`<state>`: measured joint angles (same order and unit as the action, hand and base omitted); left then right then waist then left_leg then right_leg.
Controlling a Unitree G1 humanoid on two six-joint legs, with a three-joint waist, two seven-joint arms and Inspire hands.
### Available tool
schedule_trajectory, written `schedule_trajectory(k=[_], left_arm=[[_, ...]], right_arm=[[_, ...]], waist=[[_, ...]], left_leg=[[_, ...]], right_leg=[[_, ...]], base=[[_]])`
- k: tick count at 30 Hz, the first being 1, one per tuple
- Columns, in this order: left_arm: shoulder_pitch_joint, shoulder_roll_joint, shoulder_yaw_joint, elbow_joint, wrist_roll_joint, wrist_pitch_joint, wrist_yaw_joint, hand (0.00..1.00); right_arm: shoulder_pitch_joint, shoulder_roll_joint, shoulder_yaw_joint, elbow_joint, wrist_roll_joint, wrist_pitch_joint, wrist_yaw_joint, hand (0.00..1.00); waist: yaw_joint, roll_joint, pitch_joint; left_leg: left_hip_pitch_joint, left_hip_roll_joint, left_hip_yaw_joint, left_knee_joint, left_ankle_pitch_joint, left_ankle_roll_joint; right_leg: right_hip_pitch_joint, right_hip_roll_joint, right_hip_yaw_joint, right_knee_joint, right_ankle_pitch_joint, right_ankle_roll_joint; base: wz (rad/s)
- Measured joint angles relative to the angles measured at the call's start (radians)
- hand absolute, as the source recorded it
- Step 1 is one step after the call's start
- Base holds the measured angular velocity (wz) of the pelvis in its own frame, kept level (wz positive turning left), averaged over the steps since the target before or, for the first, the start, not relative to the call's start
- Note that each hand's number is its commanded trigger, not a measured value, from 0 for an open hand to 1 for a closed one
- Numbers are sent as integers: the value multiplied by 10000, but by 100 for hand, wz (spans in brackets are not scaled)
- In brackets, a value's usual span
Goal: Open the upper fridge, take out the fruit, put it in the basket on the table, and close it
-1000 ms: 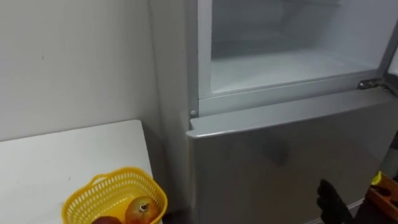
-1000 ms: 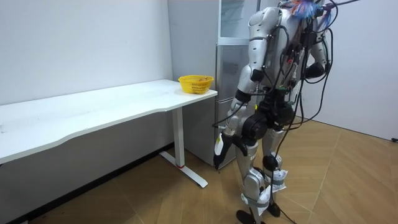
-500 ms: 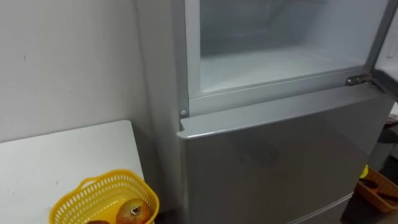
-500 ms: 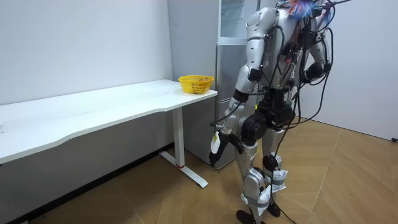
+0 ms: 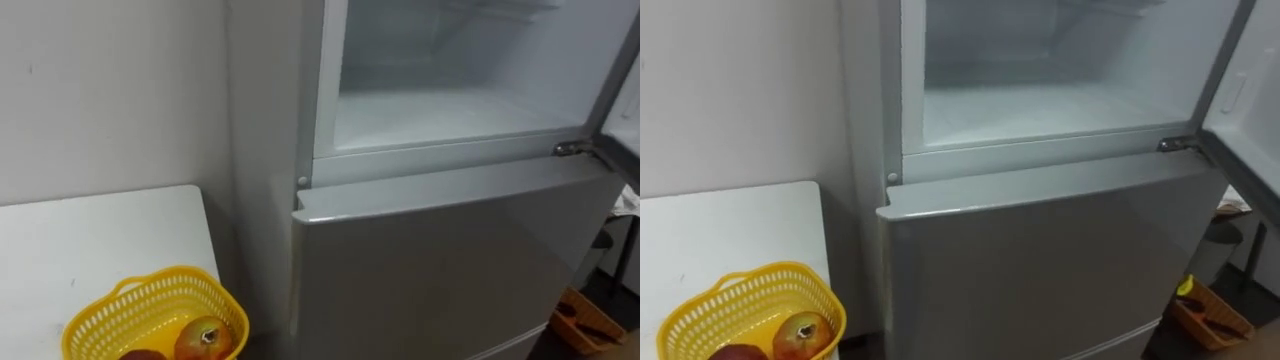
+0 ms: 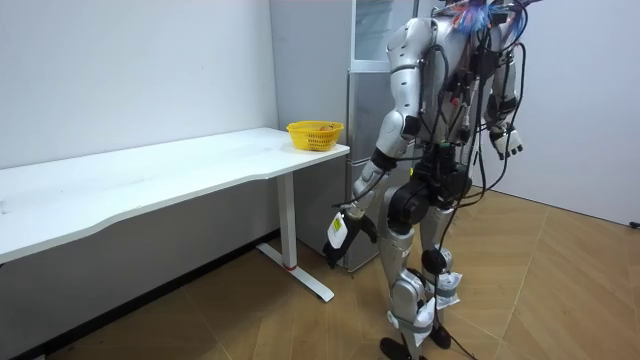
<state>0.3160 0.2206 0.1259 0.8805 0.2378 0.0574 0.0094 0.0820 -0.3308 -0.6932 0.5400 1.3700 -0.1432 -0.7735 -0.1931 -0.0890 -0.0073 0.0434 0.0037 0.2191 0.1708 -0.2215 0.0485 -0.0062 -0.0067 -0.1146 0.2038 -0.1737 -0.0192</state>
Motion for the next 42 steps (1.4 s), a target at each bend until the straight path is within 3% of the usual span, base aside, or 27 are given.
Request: schedule_trajectory(k=[3, 7, 10, 12, 15, 22, 29, 34, 42], left_arm=[[-143, 58, 145, 29, 10, 53, -7, 0], [-138, 26, 247, 27, 19, 32, -193, 0], [-21, -43, 557, 33, 18, -66, -372, 0], [57, -50, 783, 45, 7, -261, -404, 0], [53, -31, 925, 227, -25, -415, -402, 0], [69, -119, 1091, 358, 333, -429, -422, 0], [105, -148, 1099, 679, 393, -458, -409, 0], [81, -158, 1078, 943, 389, -499, -412, 0], [104, -135, 1048, 1187, 391, -401, -637, 0]], right_arm=[[-427, -332, -347, 64, 491, -102, -194, 0], [-721, -395, -537, -488, 792, -186, -221, 0], [-1041, -494, -777, -1483, 774, -473, -163, 0], [-1325, -1000, -778, -1629, 879, -653, 185, 0], [-1642, -1400, -804, -1702, 1172, -890, 654, 0], [-1899, -1409, -947, -2217, 1168, -888, 1752, 0], [-1888, -1409, -938, -2864, 1107, -848, 3703, 0], [-1856, -1408, -722, -2867, 1103, -537, 5327, 0], [-1737, -1409, 250, -3237, 352, 375, 8139, 0]], waist=[[-10, -27, -8], [-74, -108, 3], [-136, -127, 6], [-166, -67, -34], [-165, -34, -51], [-176, 7, -29], [-176, 185, -22], [-165, 182, -20], [-112, 106, -53]], left_leg=[[-16, 2, 16, -3, 5, 5], [-56, -3, 60, 21, 7, 1], [-58, 3, 64, 43, 6, -1], [-59, 8, 55, 48, 5, -1], [-58, 9, 32, 81, 5, -1], [-107, 13, -22, 72, 4, -3], [13, 15, -20, -17, 3, -3], [109, 16, -21, -20, 4, -4], [208, 21, -36, -11, 1, -7]], right_leg=[[-61, 2, 5, 55, -4, -1], [-185, -22, -14, 179, -61, -8], [-223, -36, -120, 106, -70, -16], [-170, -29, -147, 19, -43, -13], [-64, -28, -178, 38, -25, -16], [-70, -36, -239, 85, -26, -16], [18, -36, -219, 47, -26, -17], [116, -36, -226, 17, -27, -18], [114, -40, -267, 6, -27, -18]], base=[[0], [0], [0], [4], [2], [2], [0], [0], [0]])
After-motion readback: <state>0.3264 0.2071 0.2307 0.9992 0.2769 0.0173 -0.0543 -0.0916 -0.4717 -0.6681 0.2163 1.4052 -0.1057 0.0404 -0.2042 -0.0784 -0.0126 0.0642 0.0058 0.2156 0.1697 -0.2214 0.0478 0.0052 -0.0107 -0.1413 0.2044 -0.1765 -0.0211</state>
